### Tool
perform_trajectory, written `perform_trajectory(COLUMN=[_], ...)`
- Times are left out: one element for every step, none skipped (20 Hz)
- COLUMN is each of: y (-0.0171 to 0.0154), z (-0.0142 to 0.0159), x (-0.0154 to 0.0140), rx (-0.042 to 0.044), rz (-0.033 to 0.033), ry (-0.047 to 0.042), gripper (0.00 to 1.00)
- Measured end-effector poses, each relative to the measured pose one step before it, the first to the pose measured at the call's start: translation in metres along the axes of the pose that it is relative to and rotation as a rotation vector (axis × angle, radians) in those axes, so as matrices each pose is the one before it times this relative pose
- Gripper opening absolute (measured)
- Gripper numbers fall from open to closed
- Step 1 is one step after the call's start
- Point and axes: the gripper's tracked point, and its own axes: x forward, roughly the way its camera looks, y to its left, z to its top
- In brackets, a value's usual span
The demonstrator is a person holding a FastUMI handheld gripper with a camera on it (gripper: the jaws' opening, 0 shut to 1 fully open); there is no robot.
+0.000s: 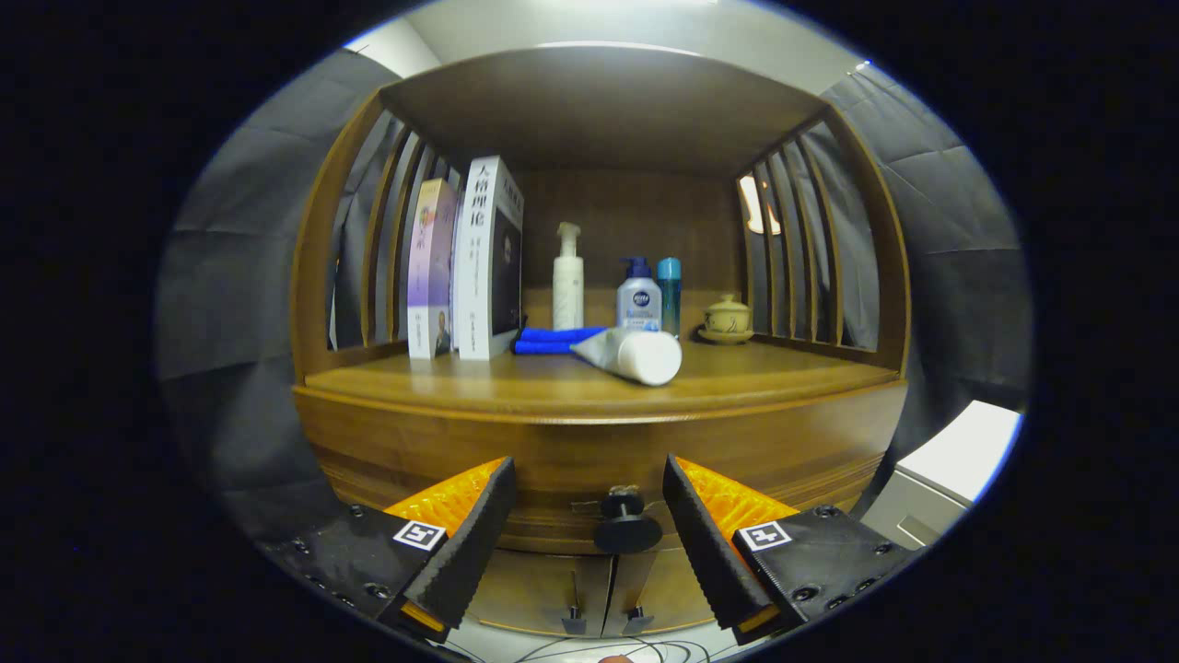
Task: Pull open the drawer, take out the items inside it, and place them on the countertop above the cabinet.
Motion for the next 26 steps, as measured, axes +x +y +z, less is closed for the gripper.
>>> perform_trajectory(y=[-0.00394,-0.0043,-0.00515,-0.00529,-0.00554,-0.0045,-0.00367,-0.00352,-0.00174,-0.00207,-0.00176,-0.00096,-0.00075,0.00005,-0.00143,-0.00188,-0.00094,-0.00022,-0.00076,-0.00014,-0.00225,-0.00077,0.00049,-0.00039,-0.00045,-0.00036], z=[0.01078,0.01046,0.01041,0.01023,0.00932,0.00874,0.0072,0.00546,0.00495,0.00427,0.00407,0.00348,0.00304,0.00416,0.00257,0.00191,0.00233,0.0005,-0.0001,0.0009,0.00095,0.00123,0.00117,0.0018,0.00027,0.00004], x=[-0.00856,-0.00888,-0.00915,-0.0087,-0.00914,-0.00884,-0.00896,-0.01132,-0.00793,-0.00756,-0.00677,-0.0065,-0.00513,-0.00408,-0.00312,-0.00297,-0.00146,-0.00093,-0.00176,-0.00123,0.00007,-0.00097,-0.00067,-0.00048,0.00034,0.00032], rx=[-0.00055,-0.00139,-0.0041,-0.00434,-0.00448,-0.00468,-0.00326,-0.00282,-0.00044,-0.00124,0.00019,0.00286,0.00636,0.00694,0.00401,0.00196,0.00073,-0.00033,-0.00103,-0.00186,-0.00125,0.00062,0.00249,-0.00038,-0.00226,-0.00242], rz=[0.0,0.00014,-0.00139,-0.00425,-0.003,-0.00076,0.00271,0.00523,0.00655,0.0054,0.00203,0.00297,0.00368,0.00502,-0.00005,-0.00021,0.00069,0.00154,0.00155,0.00163,-0.00416,0.00013,-0.0001,0.00026,-0.00055,-0.00033], ry=[-0.00911,-0.00765,-0.00756,-0.0087,-0.00892,-0.0066,-0.00526,0.00059,0.00082,0.00132,0.00207,0.00101,0.00036,-0.00308,-0.00431,-0.00065,-0.00109,0.0001,0.00391,-0.00197,-0.0011,-0.00149,-0.0031,-0.00205,-0.00148,0.00265], gripper=[1.0,1.0,1.0,0.99,0.99,0.99,0.99,0.99,0.99,0.99,0.99,0.99,0.99,1.0,0.99,0.99,0.99,0.99,0.99,0.99,0.99,0.99,0.99,0.99,0.99,0.99])
